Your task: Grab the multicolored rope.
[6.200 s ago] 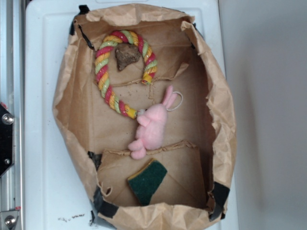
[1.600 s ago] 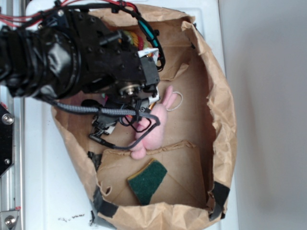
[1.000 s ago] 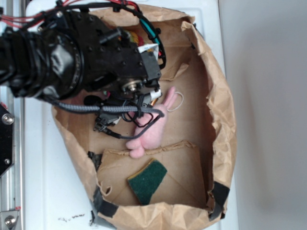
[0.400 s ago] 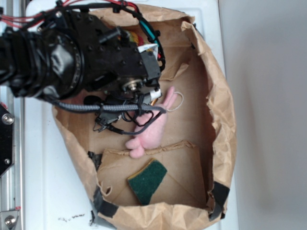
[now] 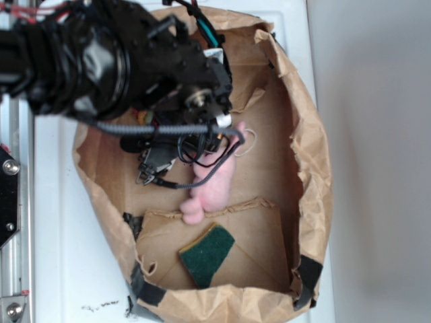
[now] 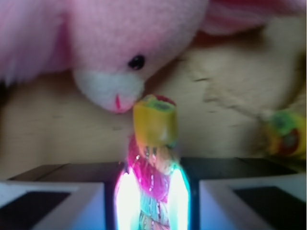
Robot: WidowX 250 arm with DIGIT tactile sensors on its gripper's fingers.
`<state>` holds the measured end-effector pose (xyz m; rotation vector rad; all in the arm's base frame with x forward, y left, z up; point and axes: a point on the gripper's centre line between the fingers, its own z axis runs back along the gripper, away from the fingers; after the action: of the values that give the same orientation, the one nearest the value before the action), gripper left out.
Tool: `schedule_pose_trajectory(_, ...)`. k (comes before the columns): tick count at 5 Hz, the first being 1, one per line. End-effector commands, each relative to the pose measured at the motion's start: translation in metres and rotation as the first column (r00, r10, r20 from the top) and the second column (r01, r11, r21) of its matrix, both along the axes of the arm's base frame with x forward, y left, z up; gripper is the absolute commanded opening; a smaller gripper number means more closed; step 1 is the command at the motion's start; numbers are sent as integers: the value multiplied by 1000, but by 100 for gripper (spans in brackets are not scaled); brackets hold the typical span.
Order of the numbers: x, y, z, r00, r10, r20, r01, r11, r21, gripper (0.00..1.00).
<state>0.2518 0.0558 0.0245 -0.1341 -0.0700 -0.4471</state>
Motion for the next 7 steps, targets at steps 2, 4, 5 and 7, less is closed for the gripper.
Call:
schedule_pose_trajectory(2, 1, 41, 96, 944, 309, 114, -309, 951, -16, 0)
schedule_pose_trajectory(4, 12, -7, 112, 944, 296, 148, -313, 943, 112, 0)
schedule_pose_trajectory(5, 16, -19, 128, 944, 306, 120, -316, 945, 78, 0)
schedule_pose_trajectory(7, 27, -33, 160, 933, 339, 124, -344, 939, 22, 0)
